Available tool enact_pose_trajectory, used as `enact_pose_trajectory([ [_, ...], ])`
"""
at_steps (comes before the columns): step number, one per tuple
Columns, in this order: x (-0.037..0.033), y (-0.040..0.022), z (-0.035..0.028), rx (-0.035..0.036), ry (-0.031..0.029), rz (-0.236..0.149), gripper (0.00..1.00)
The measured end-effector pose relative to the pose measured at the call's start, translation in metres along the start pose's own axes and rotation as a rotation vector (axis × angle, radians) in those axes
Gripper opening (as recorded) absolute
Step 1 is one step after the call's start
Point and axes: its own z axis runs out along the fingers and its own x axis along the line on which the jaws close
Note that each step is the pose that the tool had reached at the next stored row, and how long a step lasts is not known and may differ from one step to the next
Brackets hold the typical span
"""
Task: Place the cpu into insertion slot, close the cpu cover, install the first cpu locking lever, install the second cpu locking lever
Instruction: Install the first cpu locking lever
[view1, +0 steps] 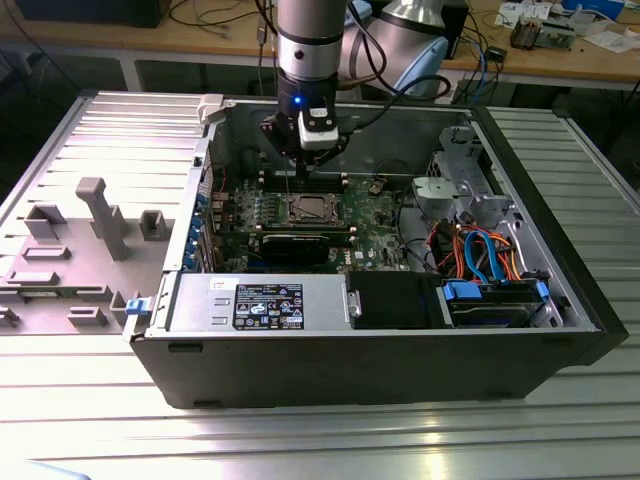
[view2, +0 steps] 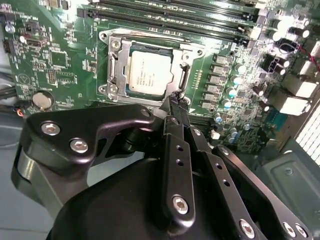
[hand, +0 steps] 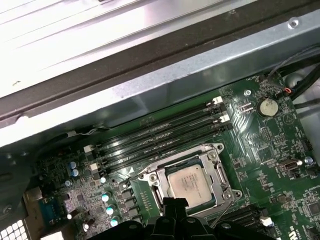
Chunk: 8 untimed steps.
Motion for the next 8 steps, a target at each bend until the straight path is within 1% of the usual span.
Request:
enact_pose_trajectory([
  [1, 0.0000, 0.0000, 0.0000, 0.0004, 0.0005, -0.024, 0.11],
  [3, 0.0000, 0.0000, 0.0002, 0.0006, 0.0011, -0.054, 0.11],
  [4, 0.0000, 0.0000, 0.0002, 0.0010, 0.0017, -0.080, 0.11],
  [5, 0.0000, 0.0000, 0.0002, 0.0008, 0.0019, -0.088, 0.11],
  [8, 0.0000, 0.0000, 0.0002, -0.0025, 0.0029, -0.090, 0.11],
])
